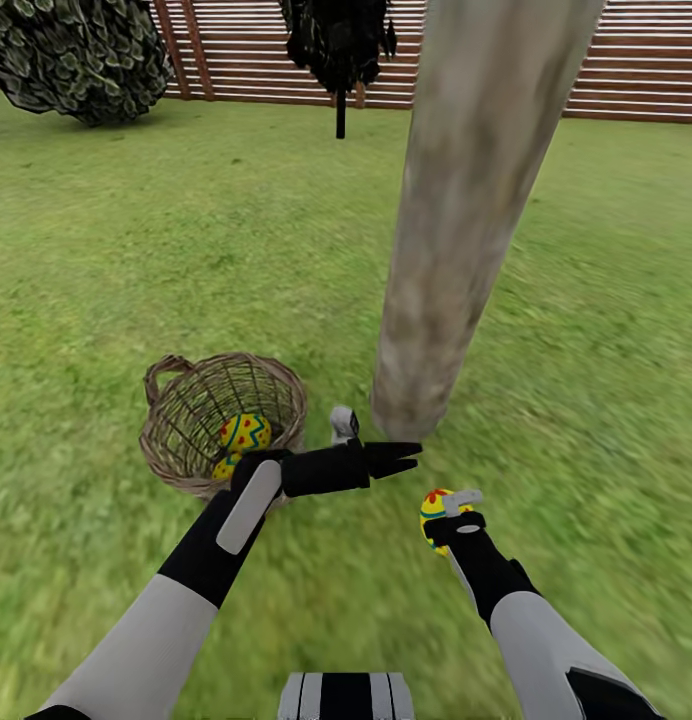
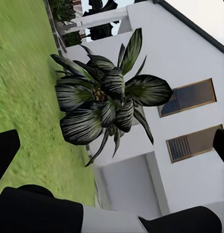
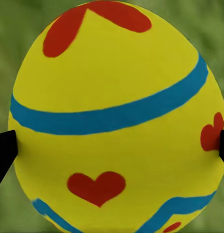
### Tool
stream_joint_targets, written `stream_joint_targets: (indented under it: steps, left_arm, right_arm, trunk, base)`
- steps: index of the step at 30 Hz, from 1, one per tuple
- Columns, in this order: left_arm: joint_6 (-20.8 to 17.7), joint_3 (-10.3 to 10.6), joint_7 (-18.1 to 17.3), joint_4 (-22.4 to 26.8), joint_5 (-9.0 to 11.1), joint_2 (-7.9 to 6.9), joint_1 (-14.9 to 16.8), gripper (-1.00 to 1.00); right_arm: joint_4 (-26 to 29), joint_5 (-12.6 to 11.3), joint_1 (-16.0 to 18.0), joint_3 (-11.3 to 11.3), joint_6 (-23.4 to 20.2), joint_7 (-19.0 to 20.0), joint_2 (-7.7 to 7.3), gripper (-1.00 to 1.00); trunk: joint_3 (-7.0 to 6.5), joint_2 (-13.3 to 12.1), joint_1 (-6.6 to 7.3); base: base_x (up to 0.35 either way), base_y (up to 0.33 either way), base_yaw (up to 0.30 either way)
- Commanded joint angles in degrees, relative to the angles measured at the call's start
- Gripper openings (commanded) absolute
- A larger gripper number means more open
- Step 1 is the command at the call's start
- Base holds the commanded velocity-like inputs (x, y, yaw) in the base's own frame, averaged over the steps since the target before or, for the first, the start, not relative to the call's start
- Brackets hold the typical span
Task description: Take the three Easter eggs out of the wicker basket on the lawn in the garden, then place them on the lawn next to a single tree (choose any tree) so that all three eggs are next to the same tree and none are left in the basket.
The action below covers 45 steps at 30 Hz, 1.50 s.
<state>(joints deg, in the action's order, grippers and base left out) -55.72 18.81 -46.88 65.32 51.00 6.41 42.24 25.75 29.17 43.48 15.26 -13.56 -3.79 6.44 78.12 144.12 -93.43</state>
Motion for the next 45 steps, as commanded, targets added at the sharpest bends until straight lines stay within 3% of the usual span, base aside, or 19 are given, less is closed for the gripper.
stream_joint_targets:
  steps: [1,9,13,29,37,42,45]
  left_arm:
    - [-0.24,-0.02,-0.14,-0.02,0.07,0.01,0.03,1.0]
    - [-0.24,0.0,-0.14,0.08,0.07,0.01,0.03,1.0]
    - [-0.23,0.0,-0.14,0.17,0.07,0.01,0.03,1.0]
    - [-0.21,0.0,-0.35,0.12,0.07,0.01,0.03,1.0]
    - [-0.17,0.0,-0.41,0.25,0.07,0.01,0.03,1.0]
    - [-0.17,0.04,-0.41,0.25,0.07,0.01,0.03,1.0]
    - [-0.17,0.08,-0.41,0.25,0.07,0.01,0.03,1.0]
  right_arm:
    - [0.09,0.36,0.02,0.24,-0.24,0.01,0.06,-1.0]
    - [0.17,0.36,0.02,0.26,-0.24,0.01,0.06,-1.0]
    - [3.3,0.45,0.02,0.1,-0.1,0.17,0.06,-1.0]
    - [2.68,0.57,0.02,0.03,-0.58,0.01,0.15,-1.0]
    - [-2.85,0.63,0.08,-0.06,-0.46,-0.15,0.32,-1.0]
    - [-3.25,0.54,0.04,-0.04,-0.07,-0.16,0.33,-1.0]
    - [-3.19,0.46,0.03,-0.02,-0.05,-0.16,0.33,-1.0]
  trunk:
    - [0.36,0.03,-0.01]
    - [2.78,0.14,-0.22]
    - [3.7,0.19,-0.32]
    - [3.7,0.19,-0.32]
    - [3.7,0.19,-0.32]
    - [3.7,0.19,-0.32]
    - [4.36,0.23,-0.4]
  base:
    - [0.0,0.0,0.0]
    - [0.0,0.0,0.032]
    - [0.0,0.0,0.005]
    - [0.079,0.0,0.0]
    - [0.039,0.0,0.0]
    - [0.0,0.0,0.0]
    - [0.0,0.0,0.0]
